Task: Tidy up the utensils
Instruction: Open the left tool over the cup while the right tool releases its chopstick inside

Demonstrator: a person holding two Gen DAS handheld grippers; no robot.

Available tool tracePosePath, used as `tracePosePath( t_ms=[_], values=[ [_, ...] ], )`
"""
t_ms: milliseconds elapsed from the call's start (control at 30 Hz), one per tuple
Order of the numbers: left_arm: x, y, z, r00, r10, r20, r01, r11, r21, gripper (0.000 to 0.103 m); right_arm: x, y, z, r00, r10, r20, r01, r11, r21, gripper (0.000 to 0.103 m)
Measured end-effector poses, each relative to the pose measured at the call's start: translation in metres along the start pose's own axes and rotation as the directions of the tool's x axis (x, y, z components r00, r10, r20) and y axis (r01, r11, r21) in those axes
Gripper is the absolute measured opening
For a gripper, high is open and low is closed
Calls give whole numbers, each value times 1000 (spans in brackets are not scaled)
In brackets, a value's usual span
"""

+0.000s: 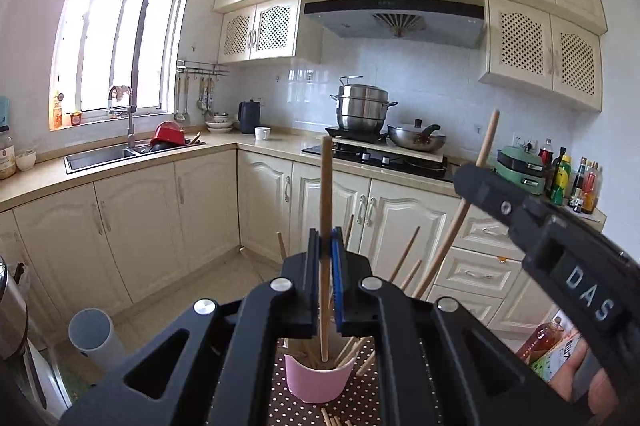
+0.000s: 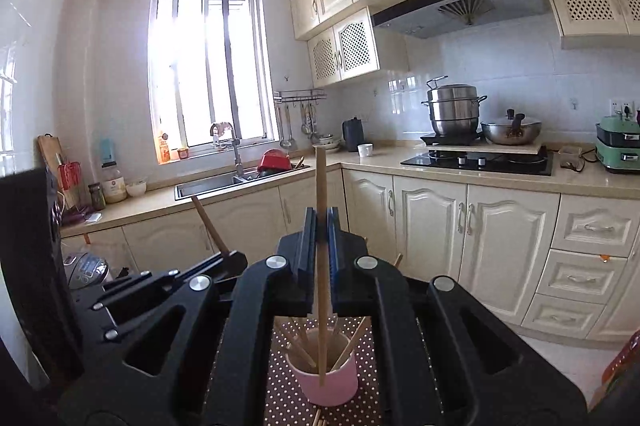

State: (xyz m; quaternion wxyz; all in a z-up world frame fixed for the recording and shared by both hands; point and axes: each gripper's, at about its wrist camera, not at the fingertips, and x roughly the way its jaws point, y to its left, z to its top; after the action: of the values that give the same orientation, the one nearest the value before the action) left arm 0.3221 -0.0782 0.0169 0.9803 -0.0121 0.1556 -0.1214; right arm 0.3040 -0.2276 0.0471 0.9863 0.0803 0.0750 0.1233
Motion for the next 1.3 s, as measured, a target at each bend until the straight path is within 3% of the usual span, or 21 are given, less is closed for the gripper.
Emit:
tracePosePath(
  t_ms=[367,767,800,867,1300],
  values=[
    [26,3,-26,996,-8,-85,12,999,38,6,21,2,-13,1000,-11,27,11,1000,17,6],
    [24,4,-36,996,-10,-89,16,998,59,7,29,4,-11,999,-5,44,5,1000,11,6],
    [22,3,-36,996,-11,-86,16,998,62,9,31,4,-12,999,-2,36,2,1000,9,6],
    [19,3,-35,997,-4,-79,9,998,61,27,32,4,-16,1000,-3,24,3,1000,8,6],
    [7,23,-30,998,39,-55,-39,999,6,35,26,2,-39,999,6,-49,-5,1000,4,6]
  ],
)
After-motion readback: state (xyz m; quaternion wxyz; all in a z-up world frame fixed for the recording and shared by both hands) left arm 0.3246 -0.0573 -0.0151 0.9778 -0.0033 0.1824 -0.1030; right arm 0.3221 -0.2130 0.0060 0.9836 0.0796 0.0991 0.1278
